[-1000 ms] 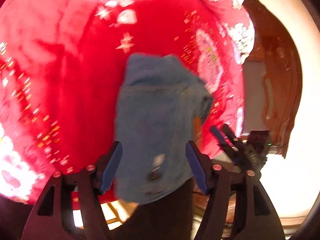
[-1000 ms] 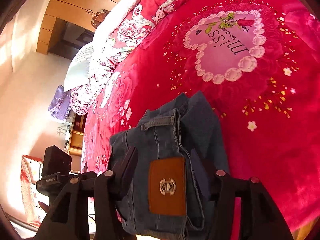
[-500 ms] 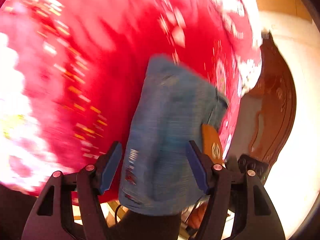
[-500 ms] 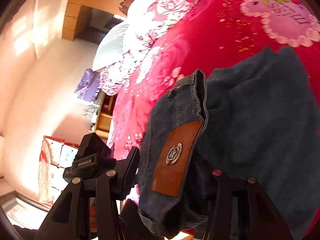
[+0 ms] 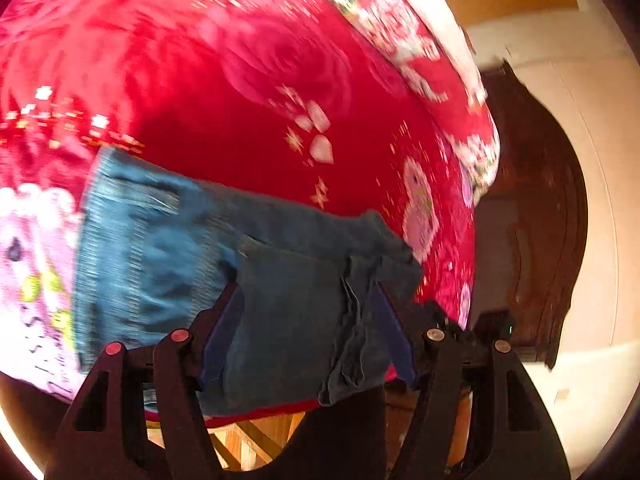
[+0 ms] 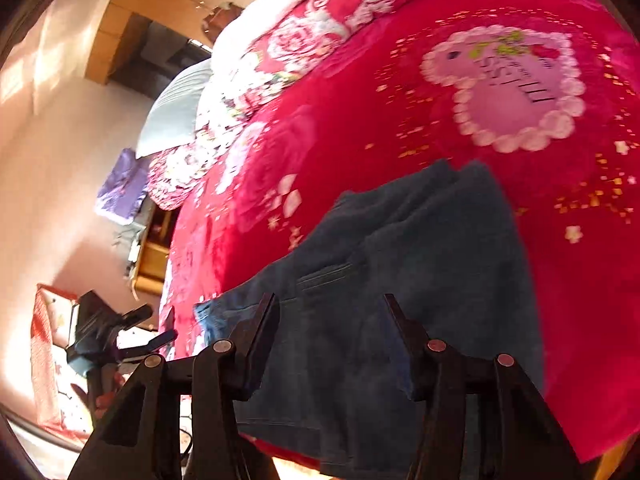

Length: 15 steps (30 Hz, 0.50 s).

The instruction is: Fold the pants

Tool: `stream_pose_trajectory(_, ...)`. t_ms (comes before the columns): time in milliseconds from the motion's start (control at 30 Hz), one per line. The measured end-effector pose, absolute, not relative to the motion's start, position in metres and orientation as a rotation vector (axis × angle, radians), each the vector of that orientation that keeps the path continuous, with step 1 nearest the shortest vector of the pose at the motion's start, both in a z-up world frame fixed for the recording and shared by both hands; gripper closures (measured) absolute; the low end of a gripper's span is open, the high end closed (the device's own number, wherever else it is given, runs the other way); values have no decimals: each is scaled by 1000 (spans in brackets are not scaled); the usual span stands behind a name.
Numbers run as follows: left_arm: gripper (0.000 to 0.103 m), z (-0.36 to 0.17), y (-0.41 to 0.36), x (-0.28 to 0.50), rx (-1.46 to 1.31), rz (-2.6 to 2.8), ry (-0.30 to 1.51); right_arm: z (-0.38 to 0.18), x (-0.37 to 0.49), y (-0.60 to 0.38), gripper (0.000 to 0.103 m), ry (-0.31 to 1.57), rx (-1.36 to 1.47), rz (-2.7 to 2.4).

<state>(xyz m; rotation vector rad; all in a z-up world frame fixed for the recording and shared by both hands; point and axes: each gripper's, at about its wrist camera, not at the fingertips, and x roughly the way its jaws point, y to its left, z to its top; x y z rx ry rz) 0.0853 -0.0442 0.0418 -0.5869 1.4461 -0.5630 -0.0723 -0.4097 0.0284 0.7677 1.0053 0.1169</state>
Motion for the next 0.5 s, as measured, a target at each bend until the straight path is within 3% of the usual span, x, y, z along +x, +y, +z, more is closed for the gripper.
stream_pose_trajectory(233, 37, -22, -206, 20, -268, -760, 1765, 29, -24, -415, 51, 1099, 578, 98)
stream_pose_trajectory(500, 37, -52, -236, 6, -373, -722, 1837, -1, 19, -375, 52, 1286, 189, 151)
